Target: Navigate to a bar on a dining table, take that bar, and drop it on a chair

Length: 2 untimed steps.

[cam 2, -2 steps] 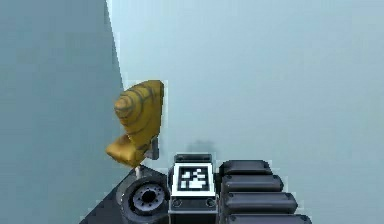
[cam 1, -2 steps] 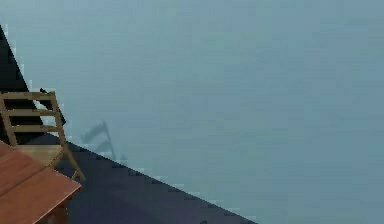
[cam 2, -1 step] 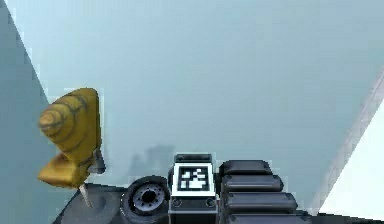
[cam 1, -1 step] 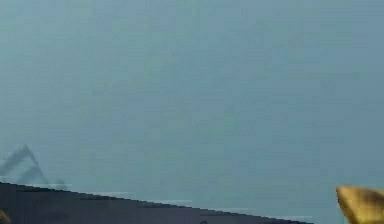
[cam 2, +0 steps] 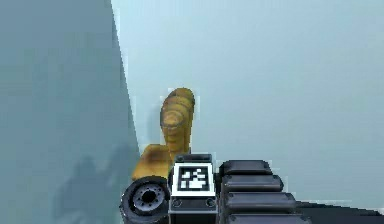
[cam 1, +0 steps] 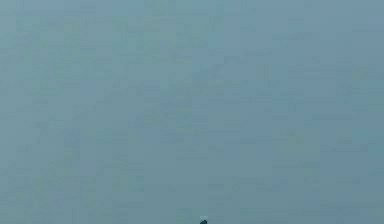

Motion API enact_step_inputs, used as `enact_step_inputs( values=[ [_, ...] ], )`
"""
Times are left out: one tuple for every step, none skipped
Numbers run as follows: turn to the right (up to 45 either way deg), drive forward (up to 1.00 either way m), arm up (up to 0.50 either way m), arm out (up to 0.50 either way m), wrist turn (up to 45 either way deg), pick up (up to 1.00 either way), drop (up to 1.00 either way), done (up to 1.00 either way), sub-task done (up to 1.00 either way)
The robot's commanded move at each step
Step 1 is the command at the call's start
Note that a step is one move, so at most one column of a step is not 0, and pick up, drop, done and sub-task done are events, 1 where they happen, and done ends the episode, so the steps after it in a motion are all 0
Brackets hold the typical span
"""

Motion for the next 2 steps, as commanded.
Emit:
enact_step_inputs(
  values=[
    [-45.0,0.0,0.0,0.0,0.0,0.0,0.0,0.0,0.0],
    [-27.0,0.0,0.0,0.0,0.0,0.0,0.0,0.0,0.0]
  ],
)
